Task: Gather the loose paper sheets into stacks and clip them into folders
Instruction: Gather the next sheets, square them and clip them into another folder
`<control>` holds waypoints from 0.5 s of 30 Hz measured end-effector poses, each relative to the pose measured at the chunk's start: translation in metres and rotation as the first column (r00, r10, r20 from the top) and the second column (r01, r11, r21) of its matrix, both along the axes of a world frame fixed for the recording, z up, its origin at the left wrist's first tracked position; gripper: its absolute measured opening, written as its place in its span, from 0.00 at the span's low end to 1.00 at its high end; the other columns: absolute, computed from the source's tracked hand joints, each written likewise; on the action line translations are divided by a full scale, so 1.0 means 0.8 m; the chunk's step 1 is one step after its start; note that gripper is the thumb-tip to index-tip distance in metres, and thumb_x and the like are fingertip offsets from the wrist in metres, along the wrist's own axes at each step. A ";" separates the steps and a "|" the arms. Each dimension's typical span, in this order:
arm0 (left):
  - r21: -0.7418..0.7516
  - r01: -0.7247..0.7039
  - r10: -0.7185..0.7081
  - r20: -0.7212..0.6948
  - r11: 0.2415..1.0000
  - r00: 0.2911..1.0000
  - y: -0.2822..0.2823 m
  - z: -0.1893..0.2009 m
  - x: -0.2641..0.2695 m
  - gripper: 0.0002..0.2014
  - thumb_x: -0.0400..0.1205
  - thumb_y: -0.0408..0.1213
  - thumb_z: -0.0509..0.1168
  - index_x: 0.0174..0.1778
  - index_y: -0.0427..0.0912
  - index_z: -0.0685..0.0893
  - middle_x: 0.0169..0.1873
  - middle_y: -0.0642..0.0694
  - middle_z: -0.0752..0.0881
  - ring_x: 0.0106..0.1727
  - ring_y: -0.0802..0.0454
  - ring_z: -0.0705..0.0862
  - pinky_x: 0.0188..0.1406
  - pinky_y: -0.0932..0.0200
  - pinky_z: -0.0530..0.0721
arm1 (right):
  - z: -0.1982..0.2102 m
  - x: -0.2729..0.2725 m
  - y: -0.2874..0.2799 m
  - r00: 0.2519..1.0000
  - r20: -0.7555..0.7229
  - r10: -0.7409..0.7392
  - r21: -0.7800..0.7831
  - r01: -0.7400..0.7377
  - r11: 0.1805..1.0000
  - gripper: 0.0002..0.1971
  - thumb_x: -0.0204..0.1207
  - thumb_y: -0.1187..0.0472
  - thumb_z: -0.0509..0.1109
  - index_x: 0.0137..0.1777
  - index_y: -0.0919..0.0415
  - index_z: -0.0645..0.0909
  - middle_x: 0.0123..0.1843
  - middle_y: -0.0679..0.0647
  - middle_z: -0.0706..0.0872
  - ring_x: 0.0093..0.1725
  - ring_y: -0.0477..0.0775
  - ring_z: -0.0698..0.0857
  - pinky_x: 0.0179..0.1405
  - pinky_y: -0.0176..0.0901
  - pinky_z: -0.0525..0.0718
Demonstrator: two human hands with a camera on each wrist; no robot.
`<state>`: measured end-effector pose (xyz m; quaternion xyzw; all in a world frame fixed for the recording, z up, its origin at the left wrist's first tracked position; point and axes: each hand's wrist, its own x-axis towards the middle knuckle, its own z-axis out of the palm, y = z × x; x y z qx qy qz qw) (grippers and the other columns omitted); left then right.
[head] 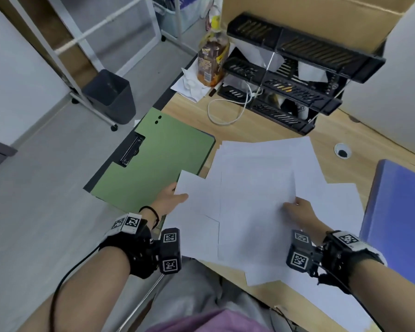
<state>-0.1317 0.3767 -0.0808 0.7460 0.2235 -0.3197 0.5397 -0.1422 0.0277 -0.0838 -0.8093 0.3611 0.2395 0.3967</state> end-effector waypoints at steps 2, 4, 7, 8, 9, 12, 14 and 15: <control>0.003 -0.029 0.029 0.049 1.000 0.998 -0.010 -0.004 0.004 0.21 0.80 0.28 0.64 0.69 0.43 0.72 0.58 0.44 0.83 0.51 0.47 0.83 0.39 0.63 0.80 | -0.007 -0.014 -0.010 0.997 -0.006 -0.075 0.019 0.075 0.997 0.05 0.69 0.63 0.66 0.42 0.63 0.80 0.41 0.62 0.85 0.44 0.64 0.85 0.41 0.52 0.82; 0.006 -0.059 0.058 0.135 0.998 0.989 -0.018 -0.007 0.008 0.30 0.78 0.23 0.63 0.75 0.46 0.64 0.65 0.46 0.78 0.56 0.46 0.81 0.48 0.58 0.82 | -0.012 -0.023 -0.013 0.991 0.019 -0.129 0.056 0.128 0.990 0.05 0.73 0.65 0.67 0.46 0.66 0.79 0.46 0.64 0.85 0.42 0.63 0.83 0.39 0.50 0.80; 0.059 -0.014 0.001 0.220 0.998 0.976 -0.028 -0.012 0.017 0.34 0.76 0.21 0.60 0.77 0.51 0.62 0.69 0.52 0.69 0.62 0.50 0.75 0.59 0.55 0.78 | -0.008 -0.027 -0.008 0.972 0.098 -0.211 0.139 0.197 0.971 0.06 0.78 0.67 0.67 0.52 0.68 0.79 0.48 0.63 0.85 0.40 0.60 0.83 0.34 0.44 0.79; 0.069 0.030 -0.043 0.203 0.997 0.978 -0.031 -0.011 0.021 0.32 0.77 0.21 0.58 0.76 0.51 0.66 0.68 0.51 0.71 0.56 0.50 0.77 0.52 0.57 0.79 | 0.000 -0.026 -0.003 0.966 0.114 -0.231 0.174 0.209 0.962 0.03 0.78 0.69 0.66 0.49 0.67 0.79 0.44 0.60 0.85 0.38 0.57 0.83 0.31 0.42 0.80; 0.084 0.077 -0.091 0.177 0.993 0.980 -0.035 -0.011 0.025 0.29 0.79 0.23 0.56 0.75 0.51 0.69 0.66 0.50 0.74 0.47 0.50 0.79 0.44 0.60 0.79 | 0.004 -0.024 -0.001 0.962 0.126 -0.243 0.210 0.213 0.954 0.03 0.78 0.71 0.65 0.46 0.66 0.80 0.40 0.58 0.85 0.35 0.55 0.83 0.28 0.40 0.81; 0.097 0.177 -0.185 0.083 0.979 0.979 -0.046 -0.010 0.033 0.22 0.83 0.27 0.55 0.73 0.47 0.75 0.62 0.51 0.77 0.45 0.49 0.81 0.43 0.61 0.79 | 0.002 -0.015 0.001 0.966 0.119 -0.231 0.266 0.193 0.944 0.06 0.77 0.73 0.66 0.49 0.72 0.83 0.40 0.61 0.86 0.36 0.61 0.84 0.32 0.42 0.83; 0.087 0.178 -0.184 0.077 0.980 0.980 -0.052 -0.009 0.035 0.18 0.84 0.31 0.58 0.71 0.44 0.77 0.63 0.52 0.76 0.62 0.51 0.78 0.58 0.62 0.74 | -0.003 -0.011 0.002 0.969 0.104 -0.226 0.282 0.189 0.941 0.08 0.75 0.73 0.67 0.51 0.77 0.83 0.41 0.64 0.86 0.36 0.62 0.84 0.35 0.46 0.83; 0.089 0.183 -0.191 0.084 0.979 0.978 -0.053 -0.009 0.035 0.18 0.84 0.32 0.60 0.70 0.44 0.77 0.63 0.53 0.75 0.63 0.53 0.76 0.59 0.62 0.72 | -0.004 -0.011 0.003 0.973 0.082 -0.217 0.286 0.185 0.940 0.08 0.74 0.72 0.67 0.51 0.75 0.83 0.40 0.64 0.85 0.34 0.61 0.84 0.32 0.45 0.82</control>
